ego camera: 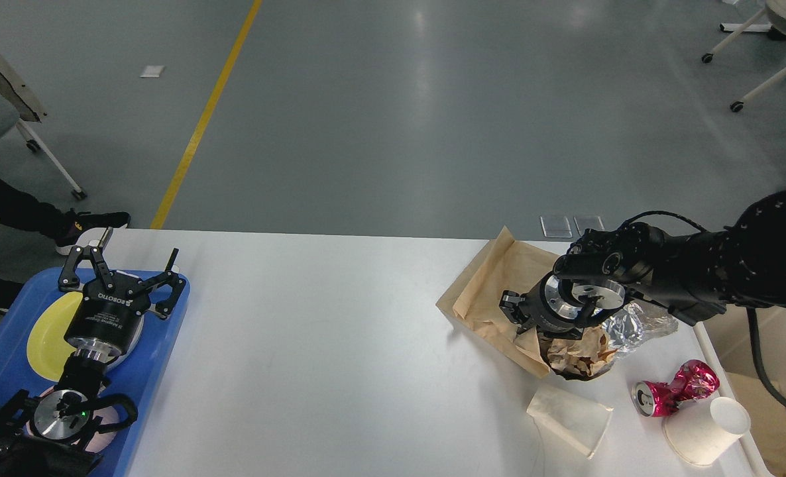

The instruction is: Tidy desktop

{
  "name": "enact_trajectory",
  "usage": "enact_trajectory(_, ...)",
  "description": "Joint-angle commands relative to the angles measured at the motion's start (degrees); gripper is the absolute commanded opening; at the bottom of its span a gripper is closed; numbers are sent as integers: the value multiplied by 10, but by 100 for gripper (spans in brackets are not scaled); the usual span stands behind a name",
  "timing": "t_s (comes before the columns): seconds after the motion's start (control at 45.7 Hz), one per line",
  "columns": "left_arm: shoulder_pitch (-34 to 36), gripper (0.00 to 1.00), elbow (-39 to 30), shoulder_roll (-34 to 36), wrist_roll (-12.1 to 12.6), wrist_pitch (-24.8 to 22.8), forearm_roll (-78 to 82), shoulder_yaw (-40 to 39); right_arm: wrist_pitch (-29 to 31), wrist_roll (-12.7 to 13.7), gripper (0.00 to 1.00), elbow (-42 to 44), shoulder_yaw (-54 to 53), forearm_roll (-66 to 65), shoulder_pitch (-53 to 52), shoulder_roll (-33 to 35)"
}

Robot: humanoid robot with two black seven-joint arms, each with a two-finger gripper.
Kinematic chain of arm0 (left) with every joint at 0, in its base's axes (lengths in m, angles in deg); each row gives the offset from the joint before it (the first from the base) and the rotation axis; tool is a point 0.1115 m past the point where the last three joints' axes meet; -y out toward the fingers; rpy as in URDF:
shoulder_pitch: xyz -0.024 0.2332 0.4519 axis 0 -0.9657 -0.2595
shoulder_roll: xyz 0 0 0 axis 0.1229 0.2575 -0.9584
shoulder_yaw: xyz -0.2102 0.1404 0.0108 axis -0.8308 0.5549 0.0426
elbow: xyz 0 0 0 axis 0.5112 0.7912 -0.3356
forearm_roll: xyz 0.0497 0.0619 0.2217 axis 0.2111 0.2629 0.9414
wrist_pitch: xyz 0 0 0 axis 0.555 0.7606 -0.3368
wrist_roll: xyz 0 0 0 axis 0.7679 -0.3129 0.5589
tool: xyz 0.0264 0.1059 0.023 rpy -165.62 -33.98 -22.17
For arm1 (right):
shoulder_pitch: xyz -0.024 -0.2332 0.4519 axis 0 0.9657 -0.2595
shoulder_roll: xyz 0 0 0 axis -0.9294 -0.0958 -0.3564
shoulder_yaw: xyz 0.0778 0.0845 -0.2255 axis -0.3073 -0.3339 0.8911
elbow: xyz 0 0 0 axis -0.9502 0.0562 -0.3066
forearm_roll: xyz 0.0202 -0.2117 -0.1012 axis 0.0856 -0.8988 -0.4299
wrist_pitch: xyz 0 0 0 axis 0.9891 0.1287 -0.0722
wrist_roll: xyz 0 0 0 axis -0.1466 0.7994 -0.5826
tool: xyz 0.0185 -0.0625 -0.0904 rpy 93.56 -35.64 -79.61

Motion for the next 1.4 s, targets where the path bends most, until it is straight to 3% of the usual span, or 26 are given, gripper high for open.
enact_trajectory(0.0,0,97,0,0,0,0,0,0,18,2,0,-42,20,0,-46,-3)
enact_trajectory(0.438,-1,97,0,0,0,0,0,0,-14,1,0,-5,28,-4,29,-27)
enact_trajectory(0.46,0,97,0,0,0,0,0,0,-16,1,10,4,27,-4,37,-27)
enact_trajectory(0.547,0,97,0,0,0,0,0,0,-32,0,69,41,21,-4,72,-30)
enact_trajectory(0.591,0,97,0,0,0,0,0,0,-45,0,88,55,21,-2,80,-39)
enact_trajectory(0.635,0,97,0,0,0,0,0,0,-52,0,99,57,21,-2,80,-45)
enact_trajectory(0.832,0,97,0,0,0,0,0,0,-38,0,100,50,21,1,66,-46)
enact_trajectory(1.007,0,97,0,0,0,0,0,0,47,2,100,3,29,3,-19,-21)
enact_trajectory(1.247,0,97,0,0,0,0,0,0,184,2,100,-108,106,3,-272,1)
enact_trajectory(1.379,0,97,0,0,0,0,0,0,291,2,100,-147,130,3,-397,1)
